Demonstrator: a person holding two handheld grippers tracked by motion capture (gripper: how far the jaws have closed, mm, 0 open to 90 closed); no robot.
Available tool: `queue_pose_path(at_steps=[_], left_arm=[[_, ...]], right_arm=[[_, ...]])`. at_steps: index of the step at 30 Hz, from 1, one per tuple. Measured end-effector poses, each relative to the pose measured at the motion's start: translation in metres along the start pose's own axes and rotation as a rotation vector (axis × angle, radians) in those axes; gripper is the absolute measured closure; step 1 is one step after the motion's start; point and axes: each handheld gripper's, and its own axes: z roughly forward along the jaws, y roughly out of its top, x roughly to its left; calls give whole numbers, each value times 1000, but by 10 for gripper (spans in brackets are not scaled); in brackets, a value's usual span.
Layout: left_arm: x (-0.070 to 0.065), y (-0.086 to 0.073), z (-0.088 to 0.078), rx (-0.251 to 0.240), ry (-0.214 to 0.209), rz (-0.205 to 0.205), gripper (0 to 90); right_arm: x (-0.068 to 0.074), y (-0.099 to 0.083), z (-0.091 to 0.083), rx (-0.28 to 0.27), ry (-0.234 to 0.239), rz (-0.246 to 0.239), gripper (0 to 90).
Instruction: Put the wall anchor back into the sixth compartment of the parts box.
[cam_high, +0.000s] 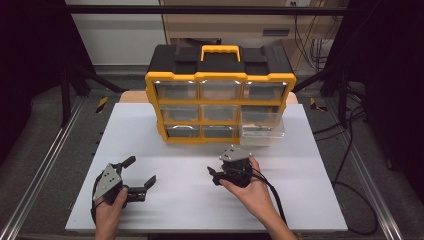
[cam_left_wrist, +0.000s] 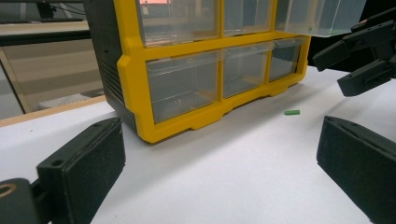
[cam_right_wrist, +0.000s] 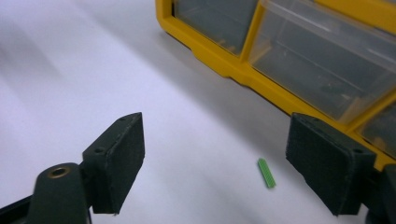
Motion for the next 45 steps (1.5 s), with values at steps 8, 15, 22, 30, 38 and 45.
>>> queue_pose_path(at_steps=[8, 15, 22, 30, 38, 45], left_arm=[[0, 0, -1, 1, 1, 3, 10], [0, 0, -1, 1, -2, 3, 10], [1, 0, 0, 4, -1, 1, 10], [1, 0, -1, 2, 1, 1, 10], [1, 0, 0, 3, 1, 2, 10], [1, 0, 0, 4, 2, 3, 10]], right_arm=[[-5, -13, 6, 41, -38, 2, 253], [-10, -19, 12, 52, -68, 12, 377], [-18, -23, 19, 51, -81, 12, 531], [-26, -27, 31, 80, -100, -12, 658], [-35, -29, 38, 99, -95, -10, 684], [-37, -32, 45, 109, -59, 9, 721]])
